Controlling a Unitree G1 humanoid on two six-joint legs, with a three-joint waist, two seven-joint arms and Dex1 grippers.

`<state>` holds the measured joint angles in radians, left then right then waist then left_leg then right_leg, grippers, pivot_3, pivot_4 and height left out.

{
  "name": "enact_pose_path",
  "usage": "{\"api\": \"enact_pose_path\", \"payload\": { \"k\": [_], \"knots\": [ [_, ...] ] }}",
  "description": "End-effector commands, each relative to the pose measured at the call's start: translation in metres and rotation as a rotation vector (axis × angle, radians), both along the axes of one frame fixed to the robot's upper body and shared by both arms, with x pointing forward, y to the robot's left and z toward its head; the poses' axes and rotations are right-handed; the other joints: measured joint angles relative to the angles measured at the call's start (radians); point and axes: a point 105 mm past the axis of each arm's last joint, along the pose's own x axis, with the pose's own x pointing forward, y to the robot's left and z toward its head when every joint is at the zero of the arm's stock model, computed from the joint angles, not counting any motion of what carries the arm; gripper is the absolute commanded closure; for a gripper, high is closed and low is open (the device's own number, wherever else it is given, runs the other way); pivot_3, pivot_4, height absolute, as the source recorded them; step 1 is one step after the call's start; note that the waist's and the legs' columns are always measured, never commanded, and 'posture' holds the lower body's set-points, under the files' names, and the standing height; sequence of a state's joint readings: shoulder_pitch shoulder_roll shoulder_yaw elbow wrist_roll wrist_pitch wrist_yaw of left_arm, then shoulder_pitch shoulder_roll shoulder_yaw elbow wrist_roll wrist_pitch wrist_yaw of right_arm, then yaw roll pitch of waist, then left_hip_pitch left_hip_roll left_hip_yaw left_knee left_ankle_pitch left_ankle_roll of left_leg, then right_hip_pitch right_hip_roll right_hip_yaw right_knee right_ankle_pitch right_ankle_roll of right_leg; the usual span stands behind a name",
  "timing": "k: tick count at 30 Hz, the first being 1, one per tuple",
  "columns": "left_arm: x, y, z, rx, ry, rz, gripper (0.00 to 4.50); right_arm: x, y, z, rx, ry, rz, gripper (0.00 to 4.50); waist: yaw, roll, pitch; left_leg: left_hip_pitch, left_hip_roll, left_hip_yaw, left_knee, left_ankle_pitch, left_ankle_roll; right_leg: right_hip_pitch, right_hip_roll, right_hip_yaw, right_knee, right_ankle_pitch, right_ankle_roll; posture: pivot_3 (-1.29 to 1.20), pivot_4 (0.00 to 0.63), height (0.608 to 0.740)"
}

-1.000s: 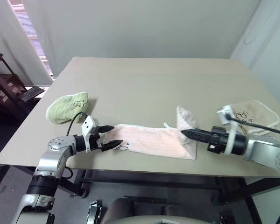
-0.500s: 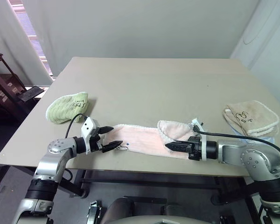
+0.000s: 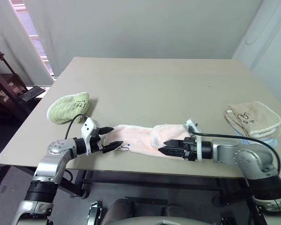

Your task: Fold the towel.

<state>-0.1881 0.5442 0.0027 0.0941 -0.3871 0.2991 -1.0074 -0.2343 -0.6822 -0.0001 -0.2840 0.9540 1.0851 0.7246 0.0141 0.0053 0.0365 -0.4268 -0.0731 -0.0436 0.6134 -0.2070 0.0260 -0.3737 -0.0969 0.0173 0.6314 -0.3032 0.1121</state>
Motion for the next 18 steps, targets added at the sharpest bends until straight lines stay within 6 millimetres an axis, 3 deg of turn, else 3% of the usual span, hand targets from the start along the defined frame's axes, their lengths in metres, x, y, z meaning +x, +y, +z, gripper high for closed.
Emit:
{"api": "enact_pose_path", "payload": {
  "k": [1,4,6,8,10,18],
  "knots": [
    [0.004,0.002,0.030,-0.075,-0.053,0.002,0.00,0.010,-0.017,0.035,0.071,-0.126,-0.058,0.64,-0.001,-0.001,0.000,0.000,0.000,0.000,0.000,0.000,0.000,0.000,0.000,0.000,0.000,0.000,0.000,0.00,0.000,0.740],
    [0.003,-0.006,0.041,-0.104,-0.045,-0.034,0.00,0.033,-0.036,0.047,0.068,-0.295,-0.252,0.64,-0.002,-0.001,0.000,0.001,0.000,0.000,0.000,0.000,0.000,0.001,0.000,0.000,0.000,0.001,0.002,0.00,0.000,0.740],
    [0.005,-0.016,0.058,-0.162,-0.065,-0.066,0.00,0.029,-0.037,0.041,-0.034,-0.364,-0.218,0.64,0.000,0.000,0.000,0.001,0.000,0.000,0.000,0.000,0.000,0.001,0.000,0.000,0.000,0.002,0.003,0.00,0.000,0.740],
    [0.012,-0.030,0.075,-0.243,-0.095,-0.095,0.40,0.029,-0.041,0.034,-0.033,-0.357,-0.214,0.80,0.006,-0.001,0.000,0.001,0.000,0.000,0.000,0.000,0.000,0.001,0.000,0.000,0.000,0.002,0.003,0.00,0.000,0.740],
    [0.013,-0.049,0.077,-0.253,-0.102,-0.172,0.94,0.028,-0.040,0.032,0.014,-0.366,-0.210,1.25,0.009,-0.001,0.000,0.001,0.000,0.000,0.001,0.000,0.000,0.001,0.000,0.000,0.000,0.002,0.004,0.00,0.000,0.740],
    [0.023,-0.129,0.060,-0.230,-0.110,-0.414,3.89,0.040,-0.041,0.017,0.033,-0.404,-0.251,4.20,0.017,-0.001,-0.001,0.002,0.000,0.004,0.003,0.001,0.000,0.002,0.001,0.003,0.000,0.005,0.008,0.00,0.000,0.740]
  ]
}}
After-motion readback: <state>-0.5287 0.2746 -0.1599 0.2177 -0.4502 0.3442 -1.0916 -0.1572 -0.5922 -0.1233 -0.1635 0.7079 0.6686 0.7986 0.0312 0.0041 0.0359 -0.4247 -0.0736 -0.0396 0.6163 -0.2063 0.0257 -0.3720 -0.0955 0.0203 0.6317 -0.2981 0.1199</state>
